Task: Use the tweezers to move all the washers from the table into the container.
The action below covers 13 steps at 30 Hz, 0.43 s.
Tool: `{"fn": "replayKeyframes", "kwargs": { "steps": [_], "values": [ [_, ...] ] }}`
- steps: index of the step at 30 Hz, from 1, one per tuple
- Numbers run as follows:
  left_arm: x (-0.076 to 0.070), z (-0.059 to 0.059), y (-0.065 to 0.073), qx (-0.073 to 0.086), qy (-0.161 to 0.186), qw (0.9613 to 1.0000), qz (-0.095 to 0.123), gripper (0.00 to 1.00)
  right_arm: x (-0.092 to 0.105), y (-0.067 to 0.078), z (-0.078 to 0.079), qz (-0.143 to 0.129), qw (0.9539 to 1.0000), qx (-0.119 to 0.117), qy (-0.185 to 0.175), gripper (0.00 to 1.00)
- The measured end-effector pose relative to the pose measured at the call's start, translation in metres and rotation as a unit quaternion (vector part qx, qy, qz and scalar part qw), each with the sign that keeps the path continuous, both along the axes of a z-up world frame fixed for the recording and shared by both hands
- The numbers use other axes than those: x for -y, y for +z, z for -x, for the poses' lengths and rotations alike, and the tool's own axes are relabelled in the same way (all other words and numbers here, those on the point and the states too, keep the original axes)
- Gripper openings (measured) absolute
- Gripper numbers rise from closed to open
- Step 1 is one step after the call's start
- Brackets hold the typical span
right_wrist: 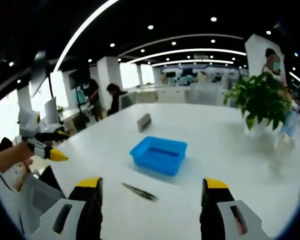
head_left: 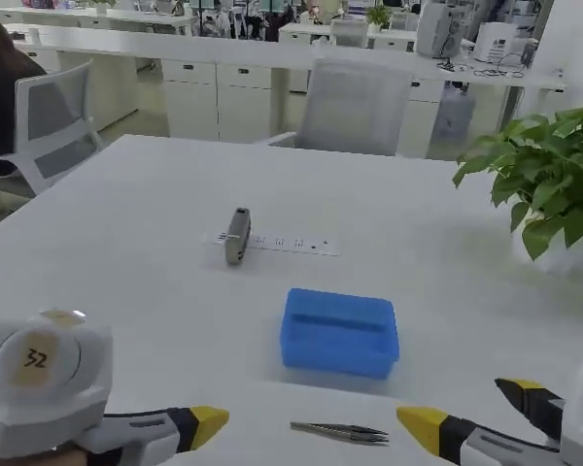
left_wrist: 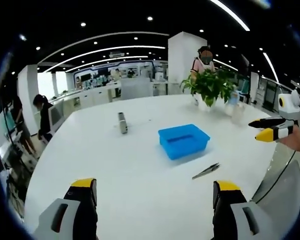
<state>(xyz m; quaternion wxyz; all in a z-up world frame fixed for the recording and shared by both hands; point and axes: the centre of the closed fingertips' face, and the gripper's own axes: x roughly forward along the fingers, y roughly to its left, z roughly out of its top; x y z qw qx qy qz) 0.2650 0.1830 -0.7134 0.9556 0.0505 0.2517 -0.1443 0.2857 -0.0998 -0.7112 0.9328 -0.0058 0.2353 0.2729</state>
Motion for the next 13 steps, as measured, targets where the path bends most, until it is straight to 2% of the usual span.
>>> {"fn": "replayKeyframes", "kwargs": {
  "steps": [2,4,5,7,10,13],
  "values": [
    [-0.005,0.004,0.007,0.015,0.015,0.9997,0.007,0.99,0.004,0.001,0.001,0.002,1.0,0.005,-0.008,0.85],
    [-0.009,0.007,0.012,0.023,0.022,0.9994,0.01,0.99,0.009,0.002,0.001,0.004,0.9997,0.012,-0.019,0.88],
    [-0.014,0.007,0.016,0.033,0.038,0.9987,0.008,0.99,0.013,0.001,0.001,0.007,0.9994,0.016,-0.029,0.91],
    [-0.018,0.009,0.019,0.039,0.046,0.9982,0.003,0.99,0.018,-0.001,0.002,0.008,0.9992,0.015,-0.036,0.96],
    [-0.02,0.011,0.02,0.039,0.049,0.998,-0.003,0.99,0.022,-0.004,0.002,0.008,0.9988,0.012,-0.047,0.99],
    [-0.019,0.013,0.016,0.032,0.045,0.9985,-0.006,0.99,0.024,-0.005,0.001,0.009,0.9986,0.014,-0.05,0.99]
  ]
}}
